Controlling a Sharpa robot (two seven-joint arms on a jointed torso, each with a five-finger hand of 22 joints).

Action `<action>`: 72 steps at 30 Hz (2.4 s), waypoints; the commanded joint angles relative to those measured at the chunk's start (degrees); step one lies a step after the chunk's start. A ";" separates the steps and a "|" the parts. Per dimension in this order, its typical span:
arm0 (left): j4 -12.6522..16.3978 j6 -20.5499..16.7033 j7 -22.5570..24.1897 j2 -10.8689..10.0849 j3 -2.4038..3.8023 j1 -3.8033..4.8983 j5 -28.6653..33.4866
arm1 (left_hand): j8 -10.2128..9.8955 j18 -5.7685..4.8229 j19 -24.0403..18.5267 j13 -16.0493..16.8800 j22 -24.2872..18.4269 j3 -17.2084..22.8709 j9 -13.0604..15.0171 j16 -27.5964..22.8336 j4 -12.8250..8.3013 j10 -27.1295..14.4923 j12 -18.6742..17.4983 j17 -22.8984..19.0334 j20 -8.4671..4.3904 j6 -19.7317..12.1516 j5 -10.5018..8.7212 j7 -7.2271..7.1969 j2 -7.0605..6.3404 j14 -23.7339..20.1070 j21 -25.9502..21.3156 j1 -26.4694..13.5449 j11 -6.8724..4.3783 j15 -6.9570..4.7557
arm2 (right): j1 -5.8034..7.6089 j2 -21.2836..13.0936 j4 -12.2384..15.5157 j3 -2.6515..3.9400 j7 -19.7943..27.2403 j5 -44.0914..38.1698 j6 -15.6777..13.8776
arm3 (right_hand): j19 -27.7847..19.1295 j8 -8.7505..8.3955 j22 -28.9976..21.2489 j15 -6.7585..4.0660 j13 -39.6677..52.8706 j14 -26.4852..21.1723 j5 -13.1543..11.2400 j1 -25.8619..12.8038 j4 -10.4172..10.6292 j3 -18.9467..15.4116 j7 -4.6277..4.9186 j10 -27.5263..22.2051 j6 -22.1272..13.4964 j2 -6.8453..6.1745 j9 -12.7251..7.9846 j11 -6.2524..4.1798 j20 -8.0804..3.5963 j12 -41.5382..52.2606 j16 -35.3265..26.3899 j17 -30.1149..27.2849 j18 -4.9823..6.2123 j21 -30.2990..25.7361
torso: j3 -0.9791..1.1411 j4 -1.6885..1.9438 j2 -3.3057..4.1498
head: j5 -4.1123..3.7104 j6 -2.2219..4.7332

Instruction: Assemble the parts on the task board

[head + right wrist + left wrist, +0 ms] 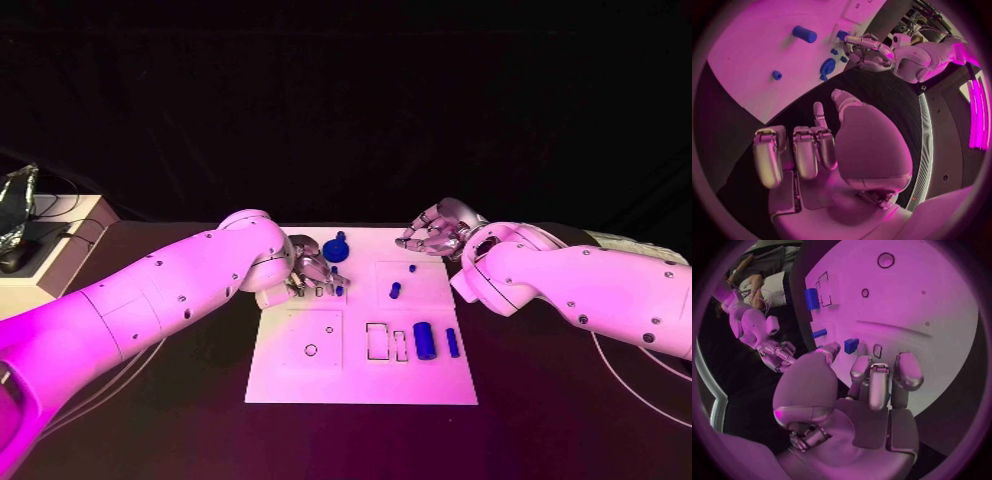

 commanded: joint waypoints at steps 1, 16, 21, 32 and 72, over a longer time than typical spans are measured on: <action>-0.16 0.94 0.52 0.28 0.00 0.07 0.35 | 0.24 -0.83 0.18 -0.15 0.09 0.39 0.13 0.22 0.03 -0.27 -0.02 3.89 -0.22 -0.13 -0.29 -0.16 -0.04 2.22 0.41 0.48 -0.33 -0.38 | 0.01 0.13 0.02 0.02 0.07 -0.69 0.81 | 5.26 0.26 13.97 -0.48 14.69 5.37 -0.28 -0.47 -0.08 -0.29 -0.05 5.54 -0.37 -0.15 0.05 -0.30 -0.49 -0.13 -0.35 12.46 0.01 -0.25 | -0.04 0.08 0.02 | -0.13 -0.01; -0.72 0.79 1.04 0.72 -0.02 0.05 0.82 | 1.25 -0.94 0.40 0.35 0.84 2.96 1.17 0.44 -0.08 0.03 0.46 4.35 -0.36 -0.38 -0.28 -0.41 0.69 2.35 0.84 2.94 -0.56 -0.57 | 0.01 0.24 0.05 0.02 -0.44 -1.00 1.04 | 5.24 0.33 13.94 -0.48 14.68 5.36 -0.27 -0.54 -0.05 -0.33 -0.06 5.54 -0.39 -0.06 0.19 -0.30 -0.48 -0.14 -0.36 12.40 0.03 -0.29 | -0.09 0.22 0.08 | -0.29 -0.47; -1.11 0.90 1.29 1.00 -0.15 0.05 1.39 | 1.42 -0.91 0.21 0.09 0.70 3.93 1.42 0.35 -0.10 -0.18 0.31 4.05 -0.40 -0.57 -0.32 -0.43 0.92 2.22 0.80 3.64 -0.59 -0.60 | 0.01 0.36 0.06 0.02 -0.49 -1.01 1.13 | 5.24 0.33 13.94 -0.48 14.68 5.36 -0.27 -0.54 -0.05 -0.33 -0.06 5.54 -0.39 -0.06 0.19 -0.30 -0.48 -0.14 -0.36 12.40 0.03 -0.29 | -0.12 0.26 0.09 | -0.30 -0.47; -1.37 0.89 1.57 1.04 -0.28 0.05 1.71 | 1.48 -0.92 0.22 0.11 0.77 4.13 1.52 0.39 -0.15 -0.19 0.33 4.18 -0.40 -0.67 -0.42 -0.41 0.69 2.26 0.83 3.87 -0.58 -0.60 | 0.01 0.47 0.03 0.02 -0.56 -1.02 1.35 | 5.20 0.40 13.87 -0.48 14.69 5.35 -0.28 -0.60 -0.02 -0.35 -0.07 5.54 -0.41 0.06 0.31 -0.30 -0.48 -0.13 -0.38 12.35 0.05 -0.38 | -0.14 0.41 0.11 | -0.21 -0.76; -0.35 -2.34 2.53 -0.40 -0.28 0.02 4.23 | 3.13 -1.13 0.73 2.52 3.36 37.00 7.07 1.42 -15.74 2.12 1.49 7.10 -1.41 1.73 14.95 -1.01 -2.73 3.39 2.95 0.91 -1.48 -1.57 | 0.01 0.49 -0.43 0.02 -1.02 -0.73 2.45 | 5.32 0.66 14.06 -0.50 14.90 5.40 -0.99 -0.81 -0.03 -0.65 -0.11 5.78 -0.63 0.19 0.88 -0.34 -0.49 0.12 -0.33 12.55 -0.02 -0.14 | -0.16 0.63 0.14 | -0.24 -0.45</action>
